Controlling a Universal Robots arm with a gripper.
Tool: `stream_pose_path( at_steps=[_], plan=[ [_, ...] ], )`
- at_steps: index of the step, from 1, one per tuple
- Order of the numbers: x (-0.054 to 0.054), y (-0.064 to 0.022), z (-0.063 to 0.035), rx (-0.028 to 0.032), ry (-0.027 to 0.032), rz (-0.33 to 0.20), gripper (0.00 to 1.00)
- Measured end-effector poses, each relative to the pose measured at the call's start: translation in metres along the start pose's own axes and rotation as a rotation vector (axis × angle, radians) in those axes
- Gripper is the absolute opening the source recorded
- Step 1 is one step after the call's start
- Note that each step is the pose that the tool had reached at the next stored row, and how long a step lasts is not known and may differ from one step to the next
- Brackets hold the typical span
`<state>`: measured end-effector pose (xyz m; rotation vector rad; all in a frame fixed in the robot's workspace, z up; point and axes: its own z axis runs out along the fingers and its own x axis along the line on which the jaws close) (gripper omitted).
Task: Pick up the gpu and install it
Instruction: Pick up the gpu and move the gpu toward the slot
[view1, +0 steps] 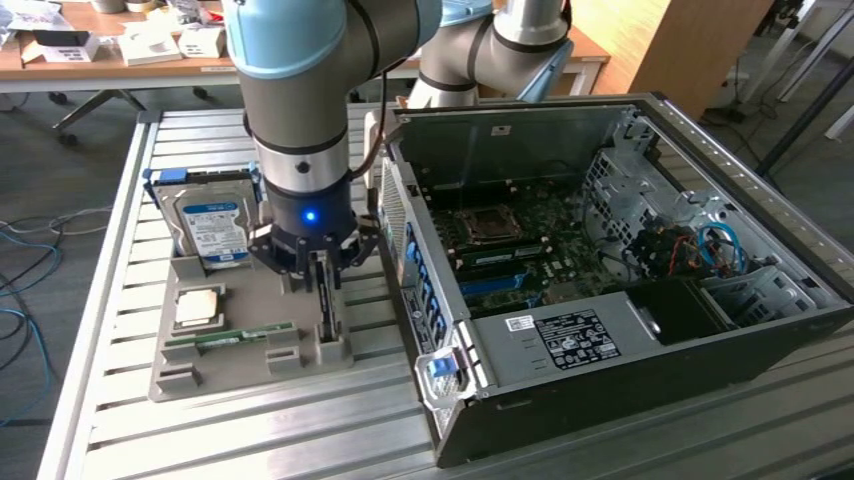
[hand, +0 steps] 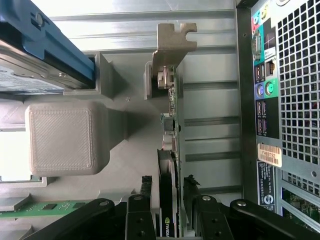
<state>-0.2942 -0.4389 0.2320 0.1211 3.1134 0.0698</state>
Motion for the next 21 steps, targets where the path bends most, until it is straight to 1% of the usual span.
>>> stream_pose_path(
  at_steps=[12,21],
  plan=[
    [-0.0003,-0.0041,-0.0002,0.0,0.0,0.0,0.39],
    [-0.0006,-0.0043,-0.0002,0.0,0.0,0.0,0.39]
  ],
)
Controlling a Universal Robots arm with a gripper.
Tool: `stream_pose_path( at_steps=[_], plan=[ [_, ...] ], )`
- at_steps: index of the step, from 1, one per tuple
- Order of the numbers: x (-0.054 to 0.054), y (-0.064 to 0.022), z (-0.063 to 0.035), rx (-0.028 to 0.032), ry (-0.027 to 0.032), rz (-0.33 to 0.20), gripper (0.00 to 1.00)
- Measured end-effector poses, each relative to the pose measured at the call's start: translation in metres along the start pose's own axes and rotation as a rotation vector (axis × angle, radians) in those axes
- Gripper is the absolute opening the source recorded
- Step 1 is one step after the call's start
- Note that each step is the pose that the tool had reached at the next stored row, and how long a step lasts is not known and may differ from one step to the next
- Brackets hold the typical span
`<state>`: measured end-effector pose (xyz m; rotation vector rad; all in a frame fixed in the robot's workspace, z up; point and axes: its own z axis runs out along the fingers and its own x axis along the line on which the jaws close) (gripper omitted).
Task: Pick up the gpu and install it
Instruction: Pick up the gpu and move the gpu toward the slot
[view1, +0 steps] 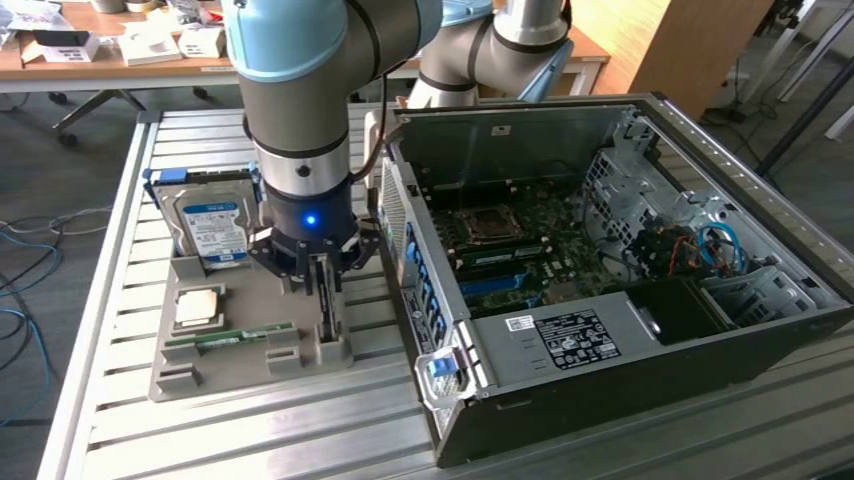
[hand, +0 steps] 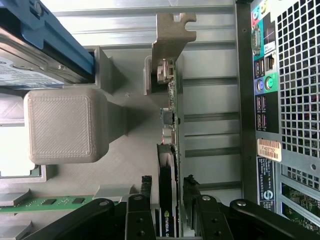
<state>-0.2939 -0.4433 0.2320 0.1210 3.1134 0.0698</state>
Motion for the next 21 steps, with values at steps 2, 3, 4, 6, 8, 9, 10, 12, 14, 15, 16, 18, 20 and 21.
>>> stream_pose_path(
  at_steps=[2,3,4,6,8,9,10,12,14,15,16,18,20,21],
  plan=[
    [-0.0011,0.0,0.0001,0.0,0.0,0.0,0.39],
    [-0.0011,0.0,0.0001,0.0,0.0,0.0,0.39],
    [-0.001,0.0001,0.0,0.0,0.0,0.0,0.39],
    [-0.0011,0.0001,-0.0001,0.0001,0.0002,0.0,0.39],
    [-0.0011,0.0001,0.0,0.0001,0.0001,0.0,0.39],
    [-0.0011,0.0001,0.0,0.0001,0.0001,0.0,0.39],
    [-0.0011,0.0001,0.0,0.0001,0.0001,0.0,0.39],
    [-0.0011,0.0001,0.0,0.0001,0.0001,0.0,0.39],
    [-0.0011,0.0001,0.0,0.0001,0.0001,0.0,0.37],
    [-0.0011,0.0001,0.0,0.0001,0.0002,0.0,0.31],
    [-0.0011,0.0001,-0.0001,0.0002,0.0002,0.0,0.31],
    [-0.0011,0.0001,0.0,0.0001,0.0001,0.0,0.26],
    [-0.0011,0.0001,0.0,0.0001,0.0001,0.0,0.26],
    [-0.0011,0.0001,0.0,0.0001,0.0001,0.0,0.26]
  ],
)
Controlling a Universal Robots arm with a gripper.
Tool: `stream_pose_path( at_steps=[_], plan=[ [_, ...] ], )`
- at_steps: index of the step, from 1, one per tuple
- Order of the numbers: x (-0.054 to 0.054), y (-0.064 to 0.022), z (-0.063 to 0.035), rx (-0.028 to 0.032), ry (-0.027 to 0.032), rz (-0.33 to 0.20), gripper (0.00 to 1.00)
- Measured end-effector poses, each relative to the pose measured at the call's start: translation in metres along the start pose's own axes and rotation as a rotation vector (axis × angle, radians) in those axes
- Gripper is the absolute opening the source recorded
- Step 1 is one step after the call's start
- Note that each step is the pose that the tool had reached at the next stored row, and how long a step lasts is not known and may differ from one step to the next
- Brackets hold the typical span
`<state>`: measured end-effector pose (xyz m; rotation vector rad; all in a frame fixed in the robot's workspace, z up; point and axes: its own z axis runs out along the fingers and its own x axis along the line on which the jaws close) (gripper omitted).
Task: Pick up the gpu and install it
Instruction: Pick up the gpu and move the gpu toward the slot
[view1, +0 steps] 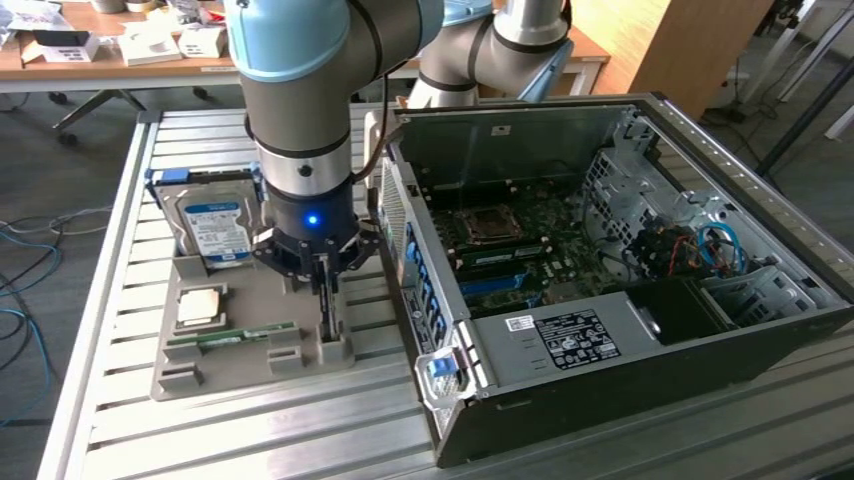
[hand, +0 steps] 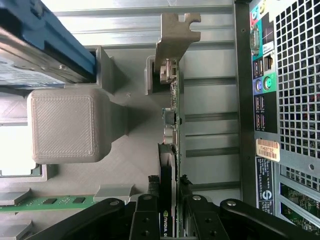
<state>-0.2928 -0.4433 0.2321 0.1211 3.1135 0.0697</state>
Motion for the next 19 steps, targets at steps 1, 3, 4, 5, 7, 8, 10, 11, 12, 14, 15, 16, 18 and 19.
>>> stream_pose_path(
  at_steps=[1,3,4,5,7,8,10,11,12,14,15,16,18,19],
  plan=[
    [0.0,0.0,0.0,0.0,0.0,0.0,0.26],
    [0.0,0.0,0.0,0.0,0.0,0.0,0.26],
    [0.0,0.0,0.0,0.0,0.0,0.0,0.26],
    [0.0,0.0,0.0,0.0,0.0,-0.001,0.26],
    [0.0001,0.0,0.0,-0.0003,0.0009,-0.021,0.26],
    [0.0,0.0,0.0,-0.0007,0.0015,-0.035,0.26],
    [0.0,0.0,0.0001,-0.0009,0.0018,-0.04,0.26],
    [0.0,0.0,0.0001,-0.0009,0.0018,-0.041,0.26],
    [0.0,0.0,0.0001,-0.0009,0.0018,-0.041,0.26],
    [0.0,0.0,0.0001,-0.0009,0.0019,-0.041,0.26],
    [0.0,0.0,0.0,-0.0011,0.0017,-0.041,0.26],
    [-0.0001,0.0001,-0.0009,-0.0013,0.0016,-0.041,0.26],
    [-0.0001,0.0002,-0.0044,-0.0009,0.0019,-0.041,0.26],
    [-0.0002,0.0003,-0.0066,-0.0011,0.0018,-0.041,0.26]
  ],
)
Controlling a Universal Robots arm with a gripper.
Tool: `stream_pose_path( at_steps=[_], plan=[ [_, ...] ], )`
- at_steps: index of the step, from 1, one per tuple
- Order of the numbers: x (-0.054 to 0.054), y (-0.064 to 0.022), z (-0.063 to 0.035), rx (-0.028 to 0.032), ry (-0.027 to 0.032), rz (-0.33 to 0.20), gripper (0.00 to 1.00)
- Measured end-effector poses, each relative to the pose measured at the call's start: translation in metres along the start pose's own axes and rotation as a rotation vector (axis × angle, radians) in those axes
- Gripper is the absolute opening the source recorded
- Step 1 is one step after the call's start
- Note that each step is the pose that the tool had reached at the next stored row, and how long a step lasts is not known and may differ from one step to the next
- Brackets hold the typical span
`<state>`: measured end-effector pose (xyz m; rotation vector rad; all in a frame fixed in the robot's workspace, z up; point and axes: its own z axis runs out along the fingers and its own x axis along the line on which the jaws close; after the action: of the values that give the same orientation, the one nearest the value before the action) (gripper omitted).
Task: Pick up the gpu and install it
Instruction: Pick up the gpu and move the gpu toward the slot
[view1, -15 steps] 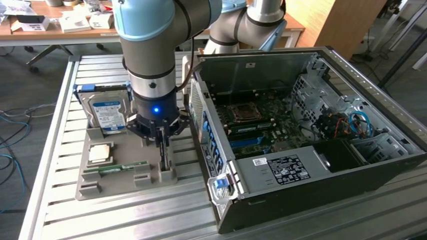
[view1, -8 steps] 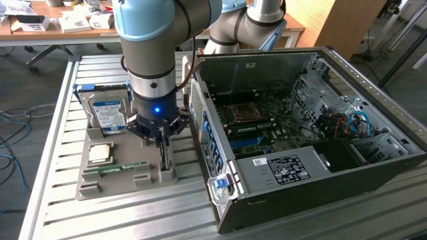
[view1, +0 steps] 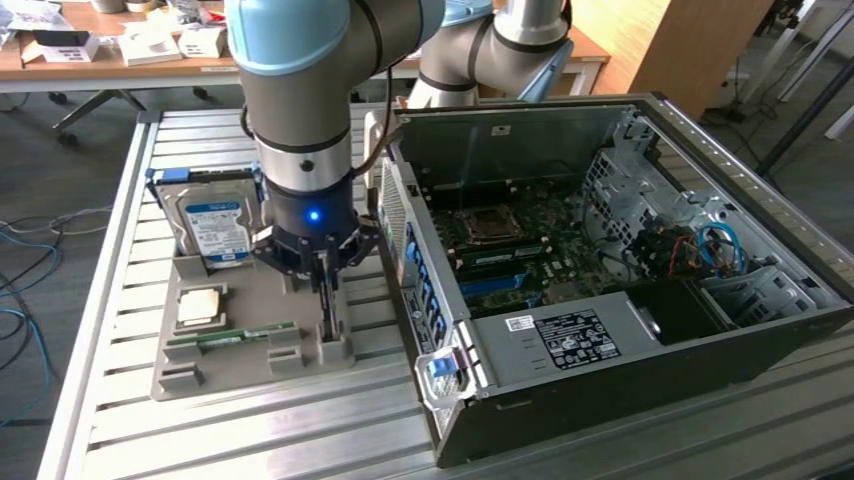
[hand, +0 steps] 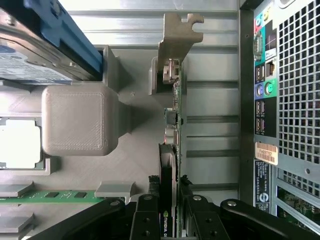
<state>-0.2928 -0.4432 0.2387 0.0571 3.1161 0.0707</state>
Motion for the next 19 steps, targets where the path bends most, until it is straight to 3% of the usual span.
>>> stream_pose_path(
  at_steps=[9,19],
  plan=[
    [-0.001,0.0013,-0.0278,0.0001,0.0,0.0,0.26],
    [-0.002,0.0032,-0.0689,0.0001,0.0001,0.0,0.26]
  ],
)
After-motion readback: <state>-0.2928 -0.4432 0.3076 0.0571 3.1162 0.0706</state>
